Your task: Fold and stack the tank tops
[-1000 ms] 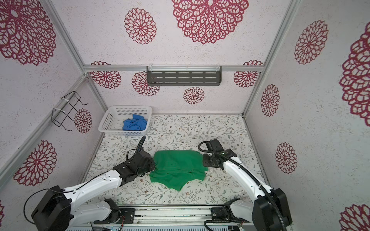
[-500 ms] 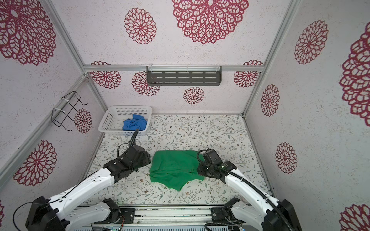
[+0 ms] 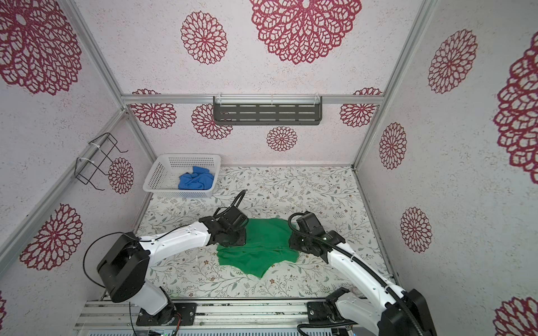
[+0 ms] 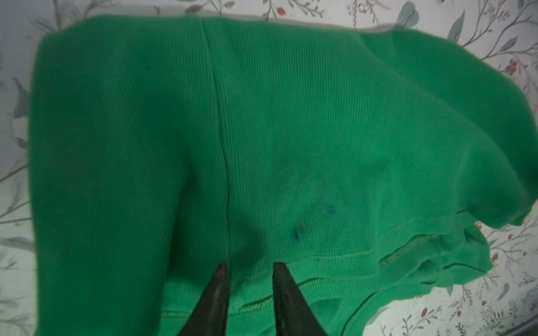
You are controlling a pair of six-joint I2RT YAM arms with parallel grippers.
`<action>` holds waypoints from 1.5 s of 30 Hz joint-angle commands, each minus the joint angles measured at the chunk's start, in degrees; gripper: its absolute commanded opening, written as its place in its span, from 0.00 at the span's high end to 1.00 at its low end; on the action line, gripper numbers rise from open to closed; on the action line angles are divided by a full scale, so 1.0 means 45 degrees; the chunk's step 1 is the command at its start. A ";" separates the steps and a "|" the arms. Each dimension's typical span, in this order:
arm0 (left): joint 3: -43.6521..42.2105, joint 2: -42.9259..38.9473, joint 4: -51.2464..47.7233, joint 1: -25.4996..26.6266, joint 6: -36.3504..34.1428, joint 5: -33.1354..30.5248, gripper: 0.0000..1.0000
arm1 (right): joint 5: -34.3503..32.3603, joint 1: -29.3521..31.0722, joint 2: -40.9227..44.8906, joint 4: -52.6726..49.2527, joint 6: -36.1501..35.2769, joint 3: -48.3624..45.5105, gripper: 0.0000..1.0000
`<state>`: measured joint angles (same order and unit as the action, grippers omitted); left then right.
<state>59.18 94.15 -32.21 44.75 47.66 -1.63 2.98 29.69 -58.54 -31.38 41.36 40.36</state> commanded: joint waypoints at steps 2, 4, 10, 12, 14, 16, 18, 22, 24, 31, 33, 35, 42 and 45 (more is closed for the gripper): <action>0.0327 0.0092 -0.0379 -0.0004 0.0053 0.0362 0.66 | -0.0332 -0.0228 0.0299 -0.0430 -0.0440 -0.0043 0.60; 0.0287 0.0160 -0.0392 -0.0004 0.0090 0.0428 0.65 | -0.0311 -0.0258 0.0194 -0.0410 -0.0510 -0.0047 0.60; 0.0248 0.0174 -0.1456 0.0036 -0.0052 -0.0306 0.62 | -0.0331 -0.0318 0.0141 -0.0414 -0.0693 -0.0023 0.59; 0.0248 0.0114 -0.1585 -0.0001 -0.0140 -0.0516 0.63 | -0.0283 -0.0363 0.0134 -0.0381 -0.0730 -0.0060 0.59; 0.0247 0.0159 -0.1345 -0.0003 -0.0159 -0.0447 0.65 | -0.0219 -0.0366 0.0073 -0.0318 -0.0735 -0.0082 0.59; 0.0287 0.0310 -0.1064 -0.0003 -0.0157 -0.0358 0.69 | -0.0194 -0.0363 0.0067 -0.0274 -0.0716 -0.0101 0.59; 0.0306 0.0438 -0.0879 -0.0004 -0.0156 -0.0291 0.73 | -0.0194 -0.0358 0.0145 -0.0293 -0.0700 -0.0119 0.59; 0.0380 0.0579 -0.0736 -0.0004 -0.0190 -0.0282 0.77 | -0.0272 -0.0385 0.0269 -0.0410 -0.0715 -0.0121 0.59; 0.0421 0.0635 -0.0719 -0.0004 -0.0256 -0.0262 0.78 | -0.0272 -0.0387 0.0258 -0.0406 -0.0715 -0.0140 0.59; 0.0499 0.0512 -0.0787 -0.0003 -0.0298 -0.0317 0.93 | -0.0233 -0.0387 0.0187 -0.0294 -0.0715 -0.0194 0.59; 0.0611 0.0374 -0.0936 -0.0004 -0.0345 -0.0374 1.00 | -0.0215 -0.0387 0.0150 -0.0259 -0.0730 -0.0252 0.59; 0.0815 0.0243 -0.1183 -0.0004 -0.0420 -0.0563 1.00 | -0.0166 -0.0387 0.0107 -0.0216 -0.0735 -0.0311 0.59; 0.1524 -0.0638 -0.1999 -0.0280 -0.0853 -0.1272 1.00 | 0.0277 -0.0383 0.0049 -0.0031 -0.0846 -0.0370 0.58; 0.1653 -0.1098 -0.2101 -0.0629 -0.1052 -0.1326 1.00 | 0.0609 -0.0387 0.0085 0.0106 -0.0937 -0.0414 0.58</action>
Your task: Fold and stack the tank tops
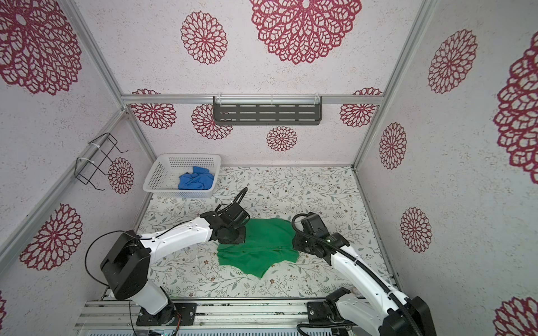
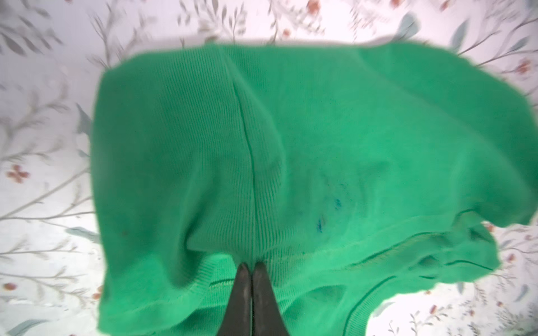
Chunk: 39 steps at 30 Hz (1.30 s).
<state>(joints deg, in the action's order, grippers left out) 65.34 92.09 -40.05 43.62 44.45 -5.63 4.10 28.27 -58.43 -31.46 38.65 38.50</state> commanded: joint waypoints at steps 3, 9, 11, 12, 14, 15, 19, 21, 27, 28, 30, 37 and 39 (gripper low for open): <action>0.0258 -0.1068 -0.0323 -0.0741 -0.0498 -0.0386 1.00 | 0.0755 -0.0069 0.0112 0.0343 -0.0396 -0.0059 0.57; -0.1162 -0.2864 0.1597 -0.2171 0.0038 0.0839 1.00 | 0.1833 -0.0070 -0.0057 0.0849 -0.0435 -0.0248 0.56; -0.1999 -0.3959 0.2355 -0.3107 0.0468 0.1293 1.00 | 0.2022 -0.0060 -0.0022 0.0895 -0.0494 -0.0202 0.56; -0.2386 -0.4505 0.2593 -0.3566 0.0656 0.1495 1.00 | 0.2117 -0.0067 -0.0035 0.0916 -0.0521 -0.0178 0.56; -0.3369 -0.5960 0.2977 -0.4839 0.1137 0.1996 1.00 | 0.2342 -0.0050 -0.0127 0.0955 -0.0610 -0.0100 0.56; -0.3791 -0.6639 0.3021 -0.5490 0.1334 0.2158 1.00 | 0.2428 -0.0019 -0.0201 0.0993 -0.0639 -0.0080 0.55; -0.5809 -0.9339 0.2704 -0.8002 0.1854 0.3261 1.00 | 0.2728 0.0188 -0.0630 0.1549 -0.0588 -0.0118 0.56; -0.6890 -1.0025 0.2718 -0.8982 0.1972 0.4133 1.00 | 0.2853 0.0406 -0.0972 0.2014 -0.0481 -0.0085 0.56; -0.9213 -1.0256 0.3580 -1.0751 0.1860 0.5631 1.00 | 0.2540 0.1548 -0.2404 0.2783 -0.0349 0.0729 0.65; -0.9247 -1.0222 0.3693 -1.0779 0.1857 0.5773 1.00 | 0.2475 0.1705 -0.2622 0.2945 -0.0347 0.0870 0.67; -0.9047 -1.0122 0.3515 -1.0786 0.1637 0.5785 1.00 | 0.2356 0.1874 -0.3089 0.3303 -0.0341 0.1224 0.70; -0.8214 -0.9678 0.2812 -1.0800 0.0871 0.5744 1.00 | 0.1812 0.1940 -0.5611 0.3973 -0.1008 0.2853 0.69; -0.8148 -0.9607 0.2787 -1.0804 0.0792 0.5726 1.00 | 0.1647 0.1940 -0.6213 0.4069 -0.1002 0.3269 0.69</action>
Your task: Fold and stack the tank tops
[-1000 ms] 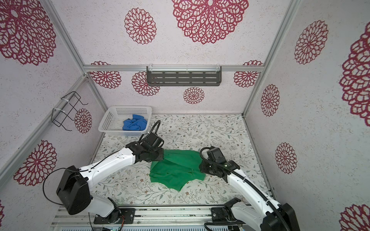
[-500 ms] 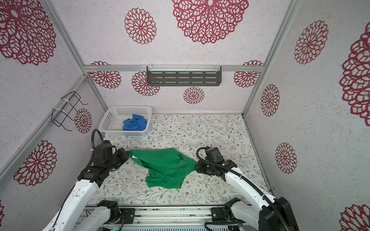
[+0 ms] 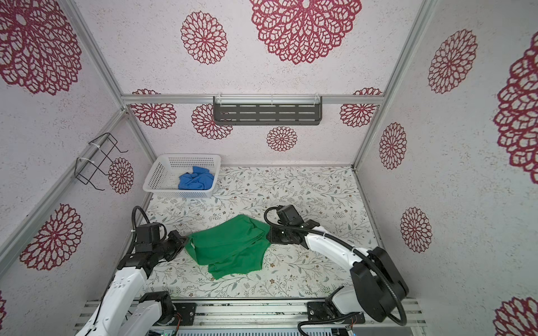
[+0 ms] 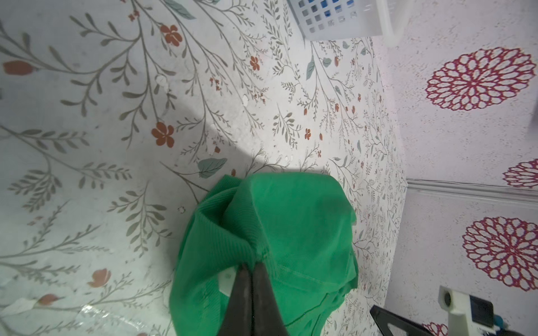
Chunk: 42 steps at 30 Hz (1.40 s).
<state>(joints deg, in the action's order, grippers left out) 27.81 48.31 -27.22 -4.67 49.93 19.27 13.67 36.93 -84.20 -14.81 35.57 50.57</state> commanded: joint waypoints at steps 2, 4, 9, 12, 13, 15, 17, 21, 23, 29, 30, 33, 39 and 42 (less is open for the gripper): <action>0.0217 0.0198 -0.0027 -0.0087 -0.0461 0.0246 1.00 | -0.0594 -0.0005 -0.1009 0.0544 -0.0160 0.0921 0.74; 0.0207 0.0269 0.0014 -0.0090 -0.0500 0.0323 1.00 | -0.0534 0.0012 -0.1502 0.0731 -0.0057 0.1253 0.76; 0.0256 0.0396 0.0051 -0.0095 -0.0569 0.0372 1.00 | -0.0190 0.0094 -0.2450 0.0984 -0.0092 0.1881 0.62; 0.0247 0.0434 0.0092 -0.0103 -0.0588 0.0347 1.00 | -0.0092 0.0111 -0.2860 0.0967 -0.0092 0.2062 0.65; 0.0259 0.0469 0.0126 -0.0105 -0.0569 0.0352 1.00 | -0.0034 0.0138 -0.2940 0.0967 -0.0087 0.2110 0.72; 0.0302 0.0546 0.0152 -0.0127 -0.0571 0.0352 1.00 | 0.0081 0.0296 -0.2967 0.0885 -0.0124 0.2290 0.90; 0.0318 0.0618 0.0257 -0.0135 -0.0530 0.0385 1.00 | 0.0177 0.0488 -0.2933 0.0592 -0.0242 0.2561 1.00; 0.0508 0.0871 0.0400 -0.0135 -0.0545 0.0406 1.00 | 0.0470 0.1022 -0.2758 -0.0434 -0.0780 0.3315 1.00; 0.0579 0.1008 0.0424 -0.0135 -0.0561 0.0406 1.00 | 0.0611 0.1376 -0.2781 -0.1095 -0.1182 0.3746 1.00; 0.0536 0.0995 0.0425 -0.0149 -0.0583 0.0314 1.00 | 0.0266 0.0320 -0.1824 -0.1196 -0.0698 0.2594 0.74; 0.0509 0.0935 0.0425 -0.0145 -0.0569 0.0280 1.00 | 0.0448 -0.0021 -0.1660 -0.0843 -0.0496 0.2208 0.73; 0.0394 0.0645 0.0400 -0.0277 -0.0474 0.0140 1.00 | 0.0747 -0.0334 -0.1679 -0.0137 -0.0184 0.1822 0.73; 0.0135 0.0242 0.0508 -0.0893 -0.0275 0.0523 1.00 | 0.1568 -0.0276 -0.2521 0.1287 0.0358 0.1654 0.66; 0.0108 0.0162 0.0537 -0.0937 -0.0256 0.0572 1.00 | 0.1668 -0.0184 -0.2897 0.1400 0.0359 0.1673 0.64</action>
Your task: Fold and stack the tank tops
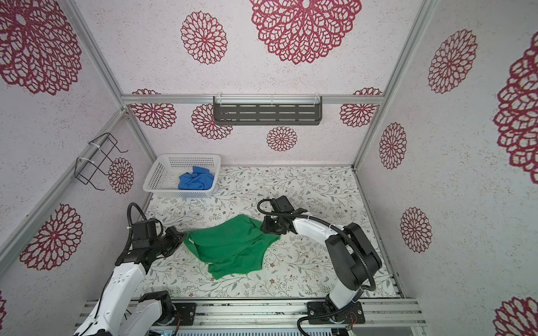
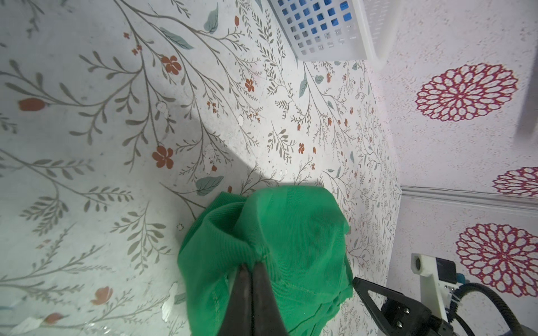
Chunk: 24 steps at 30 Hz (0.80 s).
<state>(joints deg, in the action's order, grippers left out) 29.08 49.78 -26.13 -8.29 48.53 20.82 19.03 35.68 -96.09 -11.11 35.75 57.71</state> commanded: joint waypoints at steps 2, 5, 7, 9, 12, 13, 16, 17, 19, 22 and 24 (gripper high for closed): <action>-0.0164 -0.0108 0.0318 -0.0159 0.0052 0.0252 1.00 | 0.0549 0.0136 -0.0535 0.0629 0.0374 0.0107 0.64; -0.0134 -0.0027 0.0321 -0.0185 0.0016 0.0278 1.00 | 0.0616 0.0243 -0.0844 0.0679 0.0494 0.0153 0.62; -0.0115 -0.0046 0.0338 -0.0175 0.0006 0.0276 1.00 | 0.0560 0.0326 -0.0905 0.0570 0.0467 0.0212 0.61; -0.0095 -0.0046 0.0319 -0.0195 0.0020 0.0276 1.00 | 0.0421 0.0428 -0.0816 0.0282 0.0342 0.0332 0.61; -0.0035 -0.0122 0.0154 -0.0208 -0.0062 0.0242 1.00 | -0.0268 0.0417 -0.0123 -0.0216 0.0192 0.0101 0.61; -0.0051 -0.0161 0.0143 -0.0217 -0.0063 0.0237 1.00 | -0.0428 0.0313 0.0106 -0.0249 0.0181 -0.0082 0.60; -0.0045 -0.0178 0.0138 -0.0252 -0.0087 0.0256 1.00 | -0.0494 -0.0131 0.0403 -0.0047 0.0259 -0.0715 0.61; -0.0033 -0.0164 0.0105 -0.0247 -0.0120 0.0276 1.00 | -0.0459 -0.0155 0.0370 -0.0018 0.0272 -0.0772 0.61; -0.0010 -0.0181 0.0065 -0.0277 -0.0141 0.0276 1.00 | -0.0347 -0.0137 0.0252 0.0147 0.0351 -0.0794 0.61; -0.0032 -0.0240 0.0025 -0.0276 -0.0141 0.0274 1.00 | -0.0166 0.0026 0.0063 0.0443 0.0479 -0.0651 0.60; -0.0037 -0.0262 0.0025 -0.0287 -0.0121 0.0276 1.00 | -0.0035 0.0224 -0.0105 0.0477 0.0458 -0.0441 0.60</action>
<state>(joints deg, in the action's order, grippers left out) 29.08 49.47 -26.22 -8.95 48.47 21.67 18.22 35.46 -96.27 -10.09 37.10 54.11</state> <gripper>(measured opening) 0.041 0.403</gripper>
